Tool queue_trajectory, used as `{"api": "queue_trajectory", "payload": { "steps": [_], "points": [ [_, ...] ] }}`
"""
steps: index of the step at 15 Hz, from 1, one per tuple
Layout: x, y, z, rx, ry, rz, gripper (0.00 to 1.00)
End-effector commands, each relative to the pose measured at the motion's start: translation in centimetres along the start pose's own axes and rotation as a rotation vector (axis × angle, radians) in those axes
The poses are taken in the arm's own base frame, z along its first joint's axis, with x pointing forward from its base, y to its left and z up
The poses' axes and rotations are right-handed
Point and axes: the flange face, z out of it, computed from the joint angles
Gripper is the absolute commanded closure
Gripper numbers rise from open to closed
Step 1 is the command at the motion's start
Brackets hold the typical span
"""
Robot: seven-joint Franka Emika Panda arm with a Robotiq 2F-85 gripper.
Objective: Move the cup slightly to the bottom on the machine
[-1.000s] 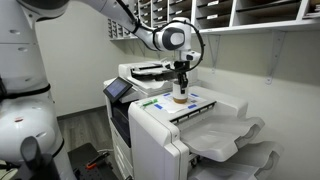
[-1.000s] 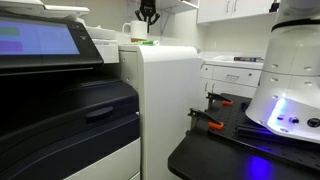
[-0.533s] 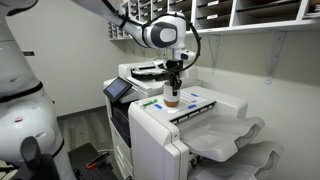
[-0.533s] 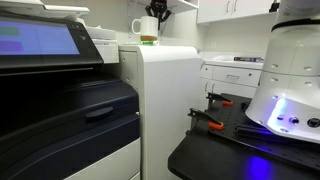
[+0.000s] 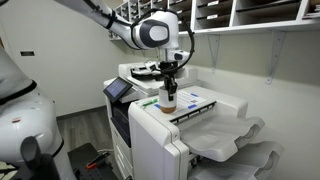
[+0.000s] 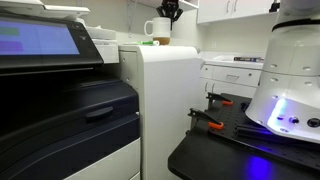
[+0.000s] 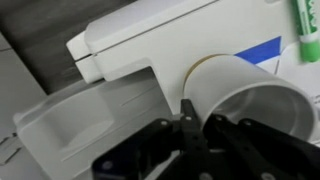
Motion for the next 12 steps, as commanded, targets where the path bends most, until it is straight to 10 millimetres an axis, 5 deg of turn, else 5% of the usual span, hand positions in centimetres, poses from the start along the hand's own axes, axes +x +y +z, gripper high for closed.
{"api": "queue_trajectory", "payload": {
  "steps": [1,2,4,12],
  "points": [
    [-0.1,0.8,-0.1,-0.002,0.001,0.015,0.97],
    [-0.1,0.9,0.2,0.000,0.003,0.018,0.65],
    [-0.2,1.0,-0.4,0.021,0.018,0.006,0.59],
    [-3.2,1.2,-7.4,0.044,-0.005,-0.172,0.01]
  ]
}}
